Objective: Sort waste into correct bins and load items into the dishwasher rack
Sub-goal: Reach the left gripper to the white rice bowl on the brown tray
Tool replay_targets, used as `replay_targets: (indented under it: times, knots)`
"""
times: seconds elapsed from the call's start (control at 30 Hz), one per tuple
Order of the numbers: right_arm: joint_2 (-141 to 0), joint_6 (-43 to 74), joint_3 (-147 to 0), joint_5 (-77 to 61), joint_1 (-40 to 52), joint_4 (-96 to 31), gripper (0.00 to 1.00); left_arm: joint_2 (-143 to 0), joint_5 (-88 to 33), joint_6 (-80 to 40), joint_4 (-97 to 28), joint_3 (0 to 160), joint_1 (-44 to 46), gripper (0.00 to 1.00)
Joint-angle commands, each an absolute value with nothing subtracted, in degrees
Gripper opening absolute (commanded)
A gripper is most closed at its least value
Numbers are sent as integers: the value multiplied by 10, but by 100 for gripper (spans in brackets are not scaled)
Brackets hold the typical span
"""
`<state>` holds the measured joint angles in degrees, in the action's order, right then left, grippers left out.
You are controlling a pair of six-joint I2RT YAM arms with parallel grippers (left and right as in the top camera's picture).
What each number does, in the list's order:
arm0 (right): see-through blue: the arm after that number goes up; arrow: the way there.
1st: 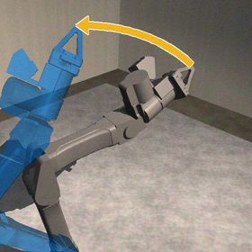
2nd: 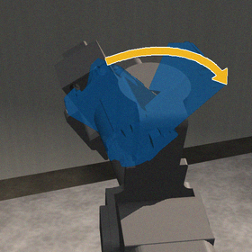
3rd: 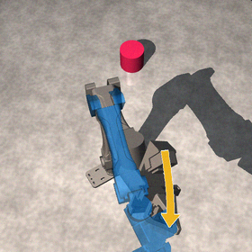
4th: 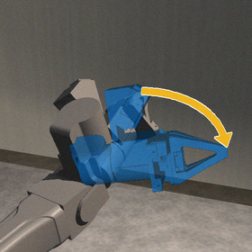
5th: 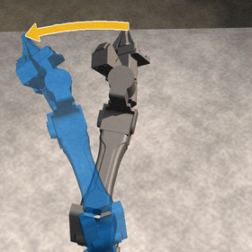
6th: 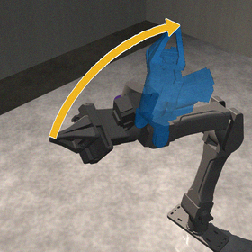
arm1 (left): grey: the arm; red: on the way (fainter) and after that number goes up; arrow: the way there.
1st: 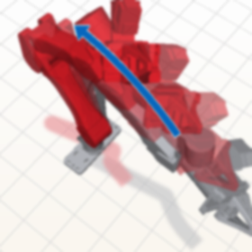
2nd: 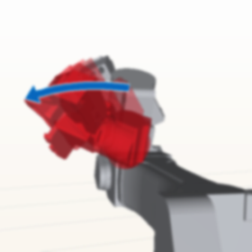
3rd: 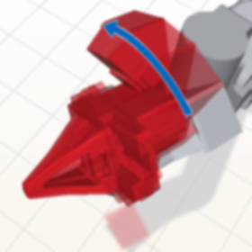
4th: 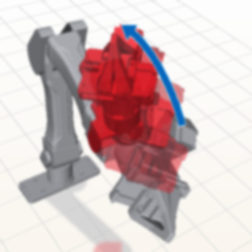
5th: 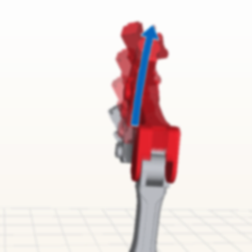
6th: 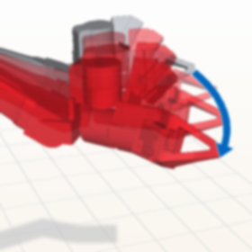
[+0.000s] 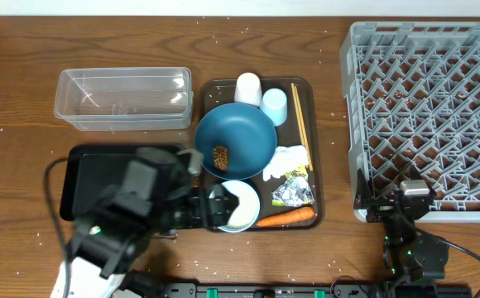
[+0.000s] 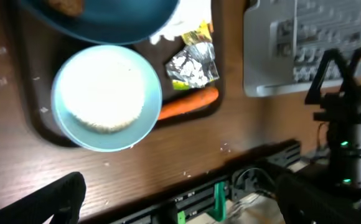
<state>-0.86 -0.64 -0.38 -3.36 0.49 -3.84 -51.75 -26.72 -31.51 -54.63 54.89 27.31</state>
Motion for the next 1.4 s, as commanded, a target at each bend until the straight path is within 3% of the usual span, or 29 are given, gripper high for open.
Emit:
replay_targets:
  times: [0.0,0.27,0.83,1.03,1.2,1.37]
  knots:
    - [-9,-7,-3,-33,0,-41,99,-545,-169,-362,-520,561,350,98]
    - [-9,-7,-3,-33,0,-41,99,-641,-124,-366,-453,561,456,98]
    - [-9,-7,-3,-33,0,-41,99,-848,-119,-368,-421,561,457,98]
    - [-9,-7,-3,-33,0,-41,99,-881,-61,-370,-406,561,457,100]
    - [-9,-7,-3,-33,0,-41,99,-898,-53,-369,-370,561,461,88]
    - [-9,-7,-3,-33,0,-41,99,-923,-41,-372,-337,561,481,84]
